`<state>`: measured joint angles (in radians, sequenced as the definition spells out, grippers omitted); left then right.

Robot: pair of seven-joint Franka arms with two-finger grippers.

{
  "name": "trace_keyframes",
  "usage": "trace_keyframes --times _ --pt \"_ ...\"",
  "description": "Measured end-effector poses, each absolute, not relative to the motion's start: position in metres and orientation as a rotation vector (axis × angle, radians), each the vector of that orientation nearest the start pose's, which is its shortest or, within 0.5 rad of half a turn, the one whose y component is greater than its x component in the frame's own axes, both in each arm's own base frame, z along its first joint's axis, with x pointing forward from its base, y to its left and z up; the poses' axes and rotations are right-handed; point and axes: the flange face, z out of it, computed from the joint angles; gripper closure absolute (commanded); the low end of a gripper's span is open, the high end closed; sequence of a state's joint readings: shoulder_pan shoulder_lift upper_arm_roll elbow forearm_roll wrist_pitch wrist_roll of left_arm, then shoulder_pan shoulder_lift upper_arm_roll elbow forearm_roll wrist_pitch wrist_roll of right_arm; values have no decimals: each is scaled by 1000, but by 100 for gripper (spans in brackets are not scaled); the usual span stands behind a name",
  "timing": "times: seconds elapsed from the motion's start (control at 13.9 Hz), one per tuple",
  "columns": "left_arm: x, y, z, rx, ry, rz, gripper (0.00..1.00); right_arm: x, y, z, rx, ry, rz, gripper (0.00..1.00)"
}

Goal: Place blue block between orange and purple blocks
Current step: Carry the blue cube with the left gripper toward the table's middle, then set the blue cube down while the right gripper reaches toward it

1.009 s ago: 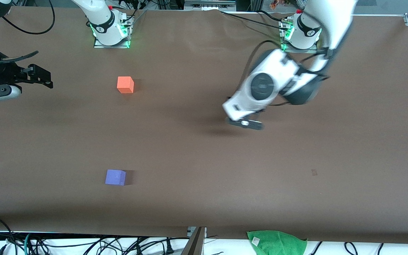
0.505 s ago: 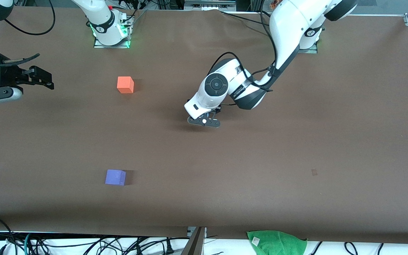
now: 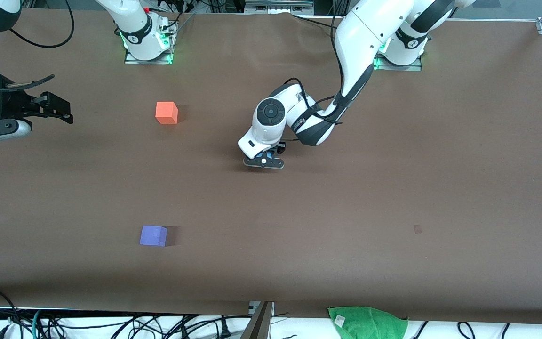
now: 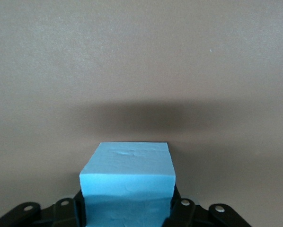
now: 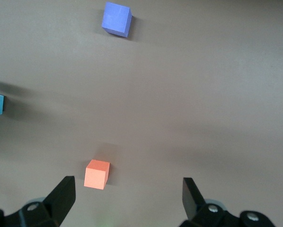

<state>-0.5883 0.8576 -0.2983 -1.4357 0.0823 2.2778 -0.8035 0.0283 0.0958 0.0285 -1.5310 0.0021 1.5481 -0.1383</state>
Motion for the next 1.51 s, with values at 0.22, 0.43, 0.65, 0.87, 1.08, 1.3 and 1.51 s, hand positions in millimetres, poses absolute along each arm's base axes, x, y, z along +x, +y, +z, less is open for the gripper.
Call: trace_keyframes --times 0.22,0.43,0.65,0.87,1.08,1.3,1.51 --pt "492 -534 196 -3258 22 173 0 582 34 580 -3114 -308 142 0" --pt "499 -532 202 -3265 -4 158 0 586 34 570 -3111 -308 171 0" --pt "509 -529 236 -3255 -8 146 0 589 34 561 -3109 -307 196 0" --pt "523 -504 306 -3203 30 152 0 591 34 554 -3106 -309 218 0" --pt "543 -456 374 -3157 67 154 0 591 34 552 -3105 -309 227 0" --pt "572 -397 416 -3144 94 139 0 591 35 549 -3102 -311 253 0" --pt "600 -341 437 -3147 114 120 0 590 50 547 -3099 -344 261 0"
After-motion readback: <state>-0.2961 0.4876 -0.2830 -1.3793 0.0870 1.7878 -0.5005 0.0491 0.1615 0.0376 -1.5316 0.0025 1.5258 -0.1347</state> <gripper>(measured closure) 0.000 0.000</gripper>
